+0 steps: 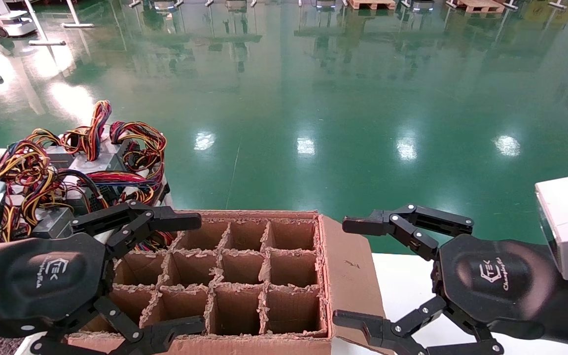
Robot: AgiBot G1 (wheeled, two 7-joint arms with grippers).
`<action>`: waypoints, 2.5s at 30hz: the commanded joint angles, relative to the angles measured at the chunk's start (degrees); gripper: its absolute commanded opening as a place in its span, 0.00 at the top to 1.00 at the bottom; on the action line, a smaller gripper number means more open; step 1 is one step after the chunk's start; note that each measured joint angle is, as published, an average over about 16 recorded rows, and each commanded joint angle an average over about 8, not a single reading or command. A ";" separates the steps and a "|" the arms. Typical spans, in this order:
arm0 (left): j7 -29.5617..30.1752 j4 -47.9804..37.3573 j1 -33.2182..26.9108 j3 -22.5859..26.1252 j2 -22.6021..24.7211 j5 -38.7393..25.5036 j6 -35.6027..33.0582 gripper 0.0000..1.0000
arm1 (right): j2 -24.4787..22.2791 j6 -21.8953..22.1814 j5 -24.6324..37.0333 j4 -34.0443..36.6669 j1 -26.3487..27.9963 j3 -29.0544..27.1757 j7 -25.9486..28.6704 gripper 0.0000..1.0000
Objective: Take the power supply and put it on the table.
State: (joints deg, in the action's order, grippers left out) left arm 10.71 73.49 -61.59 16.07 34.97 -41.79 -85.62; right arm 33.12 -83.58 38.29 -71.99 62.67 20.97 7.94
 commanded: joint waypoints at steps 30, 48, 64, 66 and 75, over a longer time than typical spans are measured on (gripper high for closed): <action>-23.14 -21.27 -32.78 15.47 6.60 -37.71 -4.75 0.00 | 0.00 0.00 -0.01 0.01 0.01 0.01 -0.01 1.00; -57.10 -47.24 -48.37 30.32 21.61 -54.93 -3.97 0.00 | 0.00 0.00 -0.01 0.01 0.01 0.02 -0.01 0.00; -74.89 -63.41 -51.57 33.15 28.29 -58.80 3.17 0.00 | -0.01 0.00 -0.01 0.01 0.01 0.02 -0.01 0.00; -75.93 -64.73 -51.51 33.22 28.78 -58.94 3.96 0.00 | -0.01 0.00 -0.01 0.01 0.01 0.02 -0.01 0.00; -79.47 -68.62 -51.19 33.33 30.29 -59.21 7.36 0.00 | -0.01 0.00 -0.02 0.01 0.01 0.03 -0.01 0.00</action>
State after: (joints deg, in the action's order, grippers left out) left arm -68.60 5.04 -112.75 49.31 65.23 -100.86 -78.57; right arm 33.11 -83.58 38.28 -71.98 62.68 20.99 7.93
